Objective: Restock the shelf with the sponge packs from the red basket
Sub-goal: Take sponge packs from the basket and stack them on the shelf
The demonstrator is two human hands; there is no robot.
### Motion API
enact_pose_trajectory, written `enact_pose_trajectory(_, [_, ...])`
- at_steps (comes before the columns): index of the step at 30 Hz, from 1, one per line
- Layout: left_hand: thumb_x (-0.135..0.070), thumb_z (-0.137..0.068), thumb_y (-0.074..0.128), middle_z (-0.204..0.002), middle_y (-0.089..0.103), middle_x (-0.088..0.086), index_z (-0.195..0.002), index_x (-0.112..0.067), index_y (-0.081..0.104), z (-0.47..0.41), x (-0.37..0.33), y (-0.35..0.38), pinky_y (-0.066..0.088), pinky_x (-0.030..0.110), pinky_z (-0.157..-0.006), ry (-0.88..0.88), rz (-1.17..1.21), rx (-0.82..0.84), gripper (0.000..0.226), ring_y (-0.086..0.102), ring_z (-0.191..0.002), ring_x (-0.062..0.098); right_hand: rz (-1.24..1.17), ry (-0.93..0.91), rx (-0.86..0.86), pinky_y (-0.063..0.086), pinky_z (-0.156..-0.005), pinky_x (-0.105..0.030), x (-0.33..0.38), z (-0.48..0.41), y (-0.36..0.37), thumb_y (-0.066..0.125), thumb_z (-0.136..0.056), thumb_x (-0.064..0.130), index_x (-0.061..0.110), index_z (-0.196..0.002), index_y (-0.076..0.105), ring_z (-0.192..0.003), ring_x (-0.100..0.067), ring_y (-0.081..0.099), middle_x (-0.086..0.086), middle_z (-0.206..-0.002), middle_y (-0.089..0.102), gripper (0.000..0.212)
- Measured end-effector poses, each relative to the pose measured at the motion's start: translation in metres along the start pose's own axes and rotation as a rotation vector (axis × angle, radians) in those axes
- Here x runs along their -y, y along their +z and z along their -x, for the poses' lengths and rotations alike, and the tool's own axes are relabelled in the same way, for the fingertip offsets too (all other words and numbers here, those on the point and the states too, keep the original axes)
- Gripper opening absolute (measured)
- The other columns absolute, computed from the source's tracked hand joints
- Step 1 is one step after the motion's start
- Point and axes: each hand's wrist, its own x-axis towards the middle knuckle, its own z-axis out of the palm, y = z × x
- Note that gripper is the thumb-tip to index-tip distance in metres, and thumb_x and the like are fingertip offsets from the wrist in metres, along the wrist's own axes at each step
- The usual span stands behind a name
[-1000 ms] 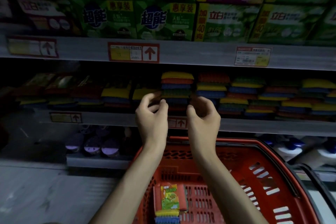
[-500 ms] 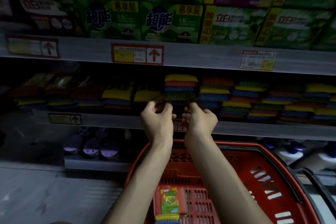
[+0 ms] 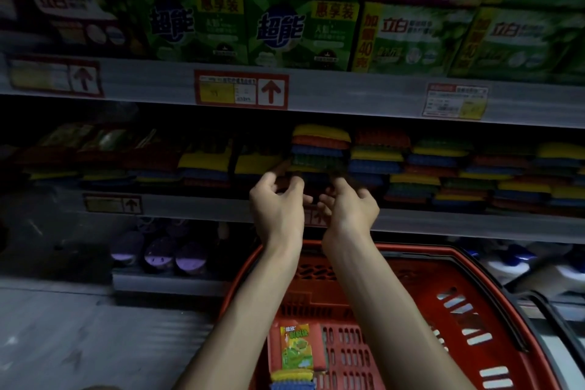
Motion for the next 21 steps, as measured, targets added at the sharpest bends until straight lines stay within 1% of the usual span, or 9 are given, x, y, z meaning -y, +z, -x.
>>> enact_pose_trajectory(2, [-0.009, -0.092, 0.064, -0.053, 0.065, -0.006, -0.091, -0.007, 0.066, 0.001, -0.001, -0.001, 0.052, 0.031, -0.054, 0.007, 0.011, 0.004, 0.003, 0.067, -0.052, 0.012, 0.007, -0.015, 0.011, 0.050, -0.048, -0.022, -0.001, 0.000, -0.001, 0.064, -0.098, 0.008, 0.013, -0.078, 0.055, -0.057, -0.015, 0.059, -0.008, -0.071, 0.062, 0.023])
enact_pose_trajectory(4, [-0.009, -0.092, 0.065, -0.053, 0.065, -0.007, -0.086, -0.010, 0.064, 0.000, 0.000, -0.002, 0.055, 0.033, -0.056, 0.009, 0.016, 0.005, 0.006, 0.067, -0.053, 0.013, 0.016, -0.034, 0.014, 0.049, -0.047, -0.021, 0.000, 0.001, -0.001, 0.065, -0.097, 0.010, 0.012, -0.079, 0.056, -0.058, -0.015, 0.060, -0.008, -0.072, 0.063, 0.021])
enact_pose_trajectory(7, [-0.012, -0.091, 0.067, -0.054, 0.067, -0.009, -0.088, -0.010, 0.063, -0.001, 0.000, -0.005, 0.056, 0.035, -0.059, 0.015, -0.008, 0.003, 0.005, 0.072, -0.060, 0.018, 0.033, -0.057, 0.013, 0.048, -0.048, -0.022, 0.001, 0.003, -0.003, 0.067, -0.097, 0.012, 0.017, -0.077, 0.051, -0.060, -0.015, 0.061, -0.007, -0.073, 0.062, 0.026])
enact_pose_trajectory(10, [-0.015, -0.093, 0.069, -0.066, 0.072, -0.005, -0.091, -0.018, 0.064, 0.002, -0.003, -0.008, 0.049, 0.029, -0.058, 0.039, -0.006, 0.007, 0.006, 0.075, -0.066, 0.015, 0.063, -0.068, 0.047, 0.049, -0.052, -0.024, 0.002, 0.008, -0.009, 0.069, -0.096, 0.013, 0.021, -0.073, 0.046, -0.063, -0.015, 0.062, -0.007, -0.074, 0.063, 0.033])
enact_pose_trajectory(12, [-0.018, -0.094, 0.072, -0.078, 0.075, -0.006, -0.095, -0.026, 0.064, 0.006, -0.003, -0.014, 0.052, 0.027, -0.061, 0.056, -0.007, 0.027, 0.012, 0.076, -0.072, 0.012, 0.133, -0.110, 0.100, 0.052, -0.053, -0.024, 0.001, 0.010, -0.017, 0.072, -0.094, 0.017, 0.023, -0.078, 0.053, -0.063, -0.014, 0.064, -0.007, -0.077, 0.066, 0.026])
enact_pose_trajectory(13, [-0.018, -0.093, 0.073, -0.084, 0.076, -0.006, -0.100, -0.027, 0.065, 0.010, -0.003, -0.019, 0.053, 0.024, -0.064, 0.062, -0.004, 0.043, 0.014, 0.076, -0.076, 0.012, 0.182, -0.148, 0.137, 0.053, -0.054, -0.023, 0.001, 0.010, -0.022, 0.075, -0.093, 0.020, 0.019, -0.082, 0.060, -0.062, -0.012, 0.064, -0.006, -0.078, 0.068, 0.018])
enact_pose_trajectory(15, [-0.015, -0.092, 0.075, -0.090, 0.076, -0.005, -0.108, -0.025, 0.070, 0.018, -0.001, -0.031, 0.053, 0.019, -0.068, 0.090, -0.011, 0.090, 0.019, 0.075, -0.083, 0.010, 0.284, -0.227, 0.213, 0.056, -0.059, -0.022, 0.001, 0.011, -0.035, 0.078, -0.091, 0.025, 0.012, -0.090, 0.071, -0.063, -0.013, 0.068, -0.005, -0.079, 0.072, 0.016])
enact_pose_trajectory(18, [-0.013, -0.092, 0.075, -0.094, 0.075, -0.006, -0.111, -0.024, 0.073, 0.036, 0.002, -0.053, 0.053, 0.014, -0.069, 0.161, -0.108, 0.182, 0.022, 0.072, -0.086, 0.004, 0.444, -0.366, 0.326, 0.060, -0.072, -0.028, 0.000, 0.015, -0.059, 0.079, -0.090, 0.028, 0.018, -0.095, 0.076, -0.080, -0.017, 0.074, -0.002, -0.087, 0.077, 0.012])
enact_pose_trajectory(21, [-0.014, -0.092, 0.075, -0.106, 0.072, -0.007, -0.111, -0.029, 0.072, 0.054, 0.008, -0.075, 0.056, 0.018, -0.079, 0.227, -0.219, 0.264, 0.024, 0.070, -0.094, 0.000, 0.606, -0.464, 0.438, 0.059, -0.078, -0.027, -0.002, 0.019, -0.082, 0.079, -0.089, 0.033, 0.024, -0.097, 0.076, -0.087, -0.006, 0.072, 0.006, -0.090, 0.077, 0.013])
